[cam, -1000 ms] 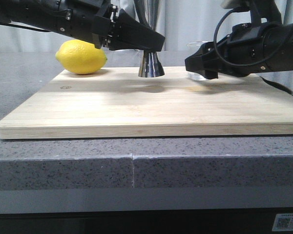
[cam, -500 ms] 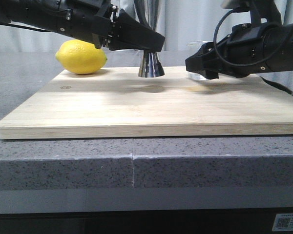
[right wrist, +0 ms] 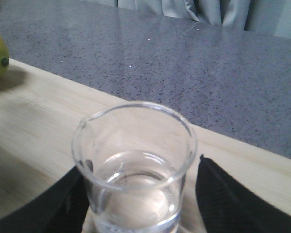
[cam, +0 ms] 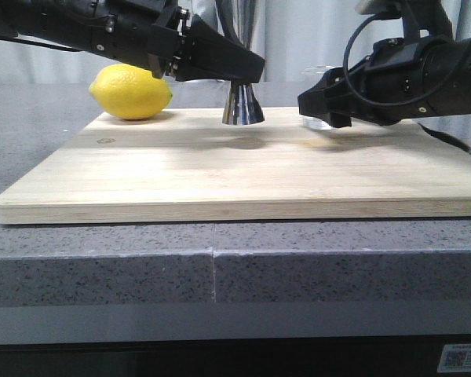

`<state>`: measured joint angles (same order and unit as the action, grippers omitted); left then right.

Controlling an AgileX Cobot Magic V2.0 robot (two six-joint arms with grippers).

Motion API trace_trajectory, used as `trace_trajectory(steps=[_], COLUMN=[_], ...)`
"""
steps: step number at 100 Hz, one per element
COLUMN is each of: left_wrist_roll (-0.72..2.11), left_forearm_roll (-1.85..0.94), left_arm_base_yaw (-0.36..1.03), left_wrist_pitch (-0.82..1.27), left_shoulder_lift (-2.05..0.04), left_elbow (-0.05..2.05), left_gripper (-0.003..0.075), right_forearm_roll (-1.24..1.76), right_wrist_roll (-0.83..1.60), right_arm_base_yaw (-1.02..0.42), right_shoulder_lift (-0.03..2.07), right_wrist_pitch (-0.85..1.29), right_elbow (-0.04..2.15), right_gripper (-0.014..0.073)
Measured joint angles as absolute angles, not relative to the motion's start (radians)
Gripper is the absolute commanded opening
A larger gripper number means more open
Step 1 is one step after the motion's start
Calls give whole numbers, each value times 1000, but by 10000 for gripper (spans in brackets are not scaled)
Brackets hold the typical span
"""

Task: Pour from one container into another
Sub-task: 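Close the right gripper around the glass beaker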

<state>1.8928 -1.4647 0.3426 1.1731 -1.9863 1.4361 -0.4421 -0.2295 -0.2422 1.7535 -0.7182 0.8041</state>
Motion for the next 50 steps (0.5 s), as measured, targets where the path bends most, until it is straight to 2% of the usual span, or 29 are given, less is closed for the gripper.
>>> trace_trajectory(steps=[18,33,50], left_wrist_roll=[1893,1893,1893], left_forearm_roll=[-1465,-1465,-1465], left_arm_base_yaw=[343,343,343], left_wrist_pitch=[1173,1173,1173], left_shoulder_lift=[-1986,-1986,-1986], left_elbow=[1436,1436,1436], left_gripper=[-10,-10,-10], right_forearm_roll=[-442,-444,-450], right_wrist_roll=[-230,-232,-233], right_arm_base_yaw=[-242,-242,-242], right_shoulder_lift=[1754,1754,1754], right_wrist_pitch=[-718,-718,-718], right_elbow=[804,804,804], right_gripper=[411,328,315])
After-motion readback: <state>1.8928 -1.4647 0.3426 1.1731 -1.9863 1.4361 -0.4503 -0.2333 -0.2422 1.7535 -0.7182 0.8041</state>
